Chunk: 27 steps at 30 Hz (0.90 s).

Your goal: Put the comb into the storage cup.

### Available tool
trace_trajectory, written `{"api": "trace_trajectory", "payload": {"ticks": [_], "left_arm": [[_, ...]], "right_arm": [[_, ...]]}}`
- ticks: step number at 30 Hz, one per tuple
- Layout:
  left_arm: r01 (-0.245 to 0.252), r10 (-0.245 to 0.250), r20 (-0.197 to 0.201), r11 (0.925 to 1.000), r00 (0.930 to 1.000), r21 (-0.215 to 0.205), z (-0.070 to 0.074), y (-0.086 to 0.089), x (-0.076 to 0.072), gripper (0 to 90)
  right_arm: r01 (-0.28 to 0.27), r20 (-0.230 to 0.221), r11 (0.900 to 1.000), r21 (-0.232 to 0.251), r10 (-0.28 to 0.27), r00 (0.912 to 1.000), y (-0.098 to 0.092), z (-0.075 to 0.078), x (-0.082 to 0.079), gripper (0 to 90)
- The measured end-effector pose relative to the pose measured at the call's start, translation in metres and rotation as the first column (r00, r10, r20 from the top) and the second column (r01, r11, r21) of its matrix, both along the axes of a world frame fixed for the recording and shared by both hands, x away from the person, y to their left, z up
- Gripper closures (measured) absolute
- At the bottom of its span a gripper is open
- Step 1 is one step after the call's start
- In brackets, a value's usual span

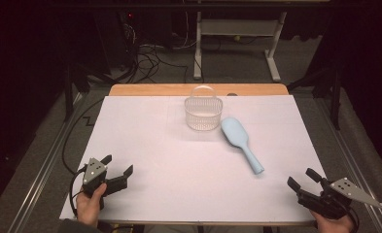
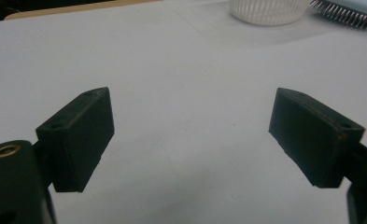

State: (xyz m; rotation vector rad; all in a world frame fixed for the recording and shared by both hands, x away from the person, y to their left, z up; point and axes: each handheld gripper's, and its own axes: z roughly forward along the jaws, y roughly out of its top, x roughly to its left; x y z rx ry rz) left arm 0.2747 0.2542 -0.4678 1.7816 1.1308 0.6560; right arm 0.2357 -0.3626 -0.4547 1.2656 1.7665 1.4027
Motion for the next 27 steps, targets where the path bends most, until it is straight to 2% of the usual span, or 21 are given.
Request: {"api": "trace_trajectory", "payload": {"ticks": [27], "left_arm": [[-0.002, 0.002, 0.000, 1.0000, 1.0000, 0.003, 0.0000, 0.0000, 0.0001, 15.0]], "right_arm": [[-0.013, 0.010, 1.000, -0.008, 0.013, 0.9999, 0.0032, 0.0009, -0.0021, 21.6]]}}
